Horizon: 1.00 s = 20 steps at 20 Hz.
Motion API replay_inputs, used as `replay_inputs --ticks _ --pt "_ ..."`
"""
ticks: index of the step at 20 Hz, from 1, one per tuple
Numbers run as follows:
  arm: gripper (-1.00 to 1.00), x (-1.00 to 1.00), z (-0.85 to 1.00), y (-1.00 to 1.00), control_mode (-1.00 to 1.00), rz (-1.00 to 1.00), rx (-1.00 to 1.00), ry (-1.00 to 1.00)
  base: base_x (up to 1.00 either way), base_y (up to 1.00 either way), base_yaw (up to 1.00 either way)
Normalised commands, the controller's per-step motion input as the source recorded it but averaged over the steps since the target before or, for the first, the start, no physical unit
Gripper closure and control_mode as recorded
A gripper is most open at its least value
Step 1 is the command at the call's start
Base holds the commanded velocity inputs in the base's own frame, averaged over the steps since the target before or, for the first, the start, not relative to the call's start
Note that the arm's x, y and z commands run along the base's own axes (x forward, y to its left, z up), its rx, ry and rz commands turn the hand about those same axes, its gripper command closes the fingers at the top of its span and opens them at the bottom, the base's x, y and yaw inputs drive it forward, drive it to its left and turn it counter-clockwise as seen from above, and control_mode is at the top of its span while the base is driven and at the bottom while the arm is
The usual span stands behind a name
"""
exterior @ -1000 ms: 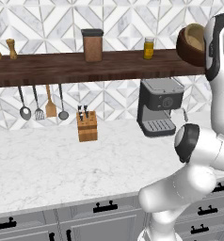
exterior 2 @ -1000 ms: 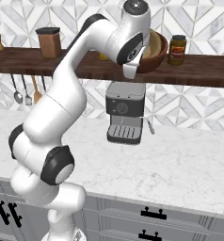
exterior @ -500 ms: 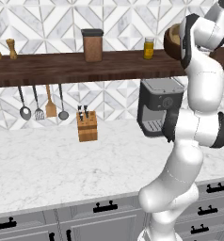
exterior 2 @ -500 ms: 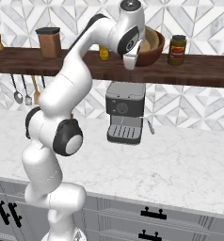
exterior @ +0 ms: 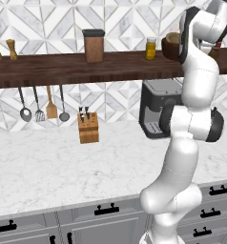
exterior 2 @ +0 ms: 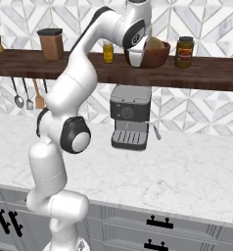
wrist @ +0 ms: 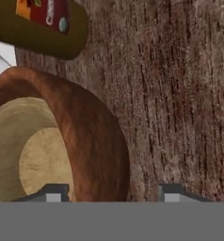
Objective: Pick up the bowls on the counter and stack them on top of one another in the open cabinet. Place the smaller bowl on top of the larger bowl.
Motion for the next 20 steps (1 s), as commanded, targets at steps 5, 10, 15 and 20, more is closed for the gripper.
replay_inputs --ticks 5,10,15,20 --pt "-1.00 -1.00 -0.61 -0.09 -1.00 0.00 0.00 -0.34 0.00 0.00 0.00" --pt "-1.00 -1.00 -1.00 -0.11 -1.00 0.00 -0.01 -0.29 0.00 0.00 0.00" --pt "-1.00 -1.00 -1.00 -0.01 -1.00 0.00 -0.11 -0.09 0.00 0.00 0.00" --pt "-1.00 -1.00 -1.00 0.00 -1.00 0.00 -0.20 0.00 0.00 0.00 0.00"
